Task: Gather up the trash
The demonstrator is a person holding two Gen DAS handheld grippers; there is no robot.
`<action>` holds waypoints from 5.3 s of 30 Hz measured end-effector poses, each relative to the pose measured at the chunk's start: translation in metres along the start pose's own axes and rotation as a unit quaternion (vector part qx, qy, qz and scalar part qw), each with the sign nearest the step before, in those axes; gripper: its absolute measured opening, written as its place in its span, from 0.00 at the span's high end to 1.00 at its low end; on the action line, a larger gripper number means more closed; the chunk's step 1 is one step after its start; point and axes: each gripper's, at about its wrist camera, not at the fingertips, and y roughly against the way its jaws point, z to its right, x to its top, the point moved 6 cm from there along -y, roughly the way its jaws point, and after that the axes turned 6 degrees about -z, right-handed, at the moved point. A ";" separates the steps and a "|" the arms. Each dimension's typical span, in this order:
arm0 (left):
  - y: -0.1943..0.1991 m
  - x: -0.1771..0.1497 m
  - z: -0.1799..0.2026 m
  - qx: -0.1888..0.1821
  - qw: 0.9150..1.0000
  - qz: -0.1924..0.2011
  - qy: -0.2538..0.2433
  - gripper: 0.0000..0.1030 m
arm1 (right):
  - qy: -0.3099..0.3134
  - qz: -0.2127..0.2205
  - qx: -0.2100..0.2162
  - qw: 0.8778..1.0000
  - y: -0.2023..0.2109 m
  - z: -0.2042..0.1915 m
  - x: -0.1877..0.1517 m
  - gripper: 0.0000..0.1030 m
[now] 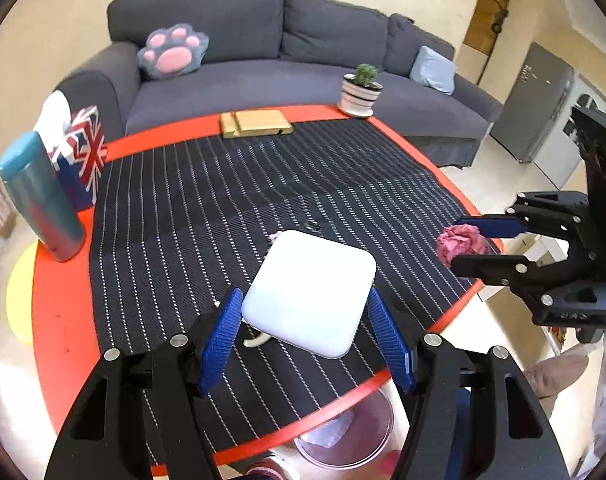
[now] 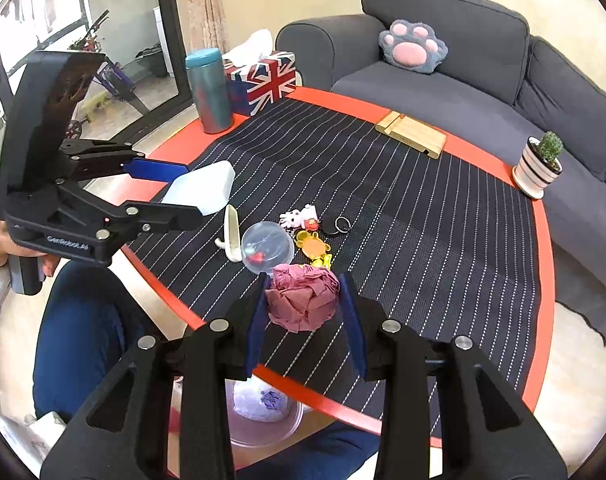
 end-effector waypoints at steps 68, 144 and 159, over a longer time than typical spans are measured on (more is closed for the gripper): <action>0.015 -0.108 0.088 -0.022 0.997 -0.016 -0.070 0.39 | -0.074 0.046 0.021 0.996 0.043 -0.028 -0.104 0.03; 0.006 -0.076 -0.020 0.027 0.999 0.009 0.039 0.07 | 0.072 -0.074 0.024 0.994 -0.108 0.008 0.009 0.31; 0.002 -0.079 -0.022 0.024 0.999 0.004 0.040 0.07 | 0.082 -0.095 0.024 0.992 -0.130 0.006 0.008 0.69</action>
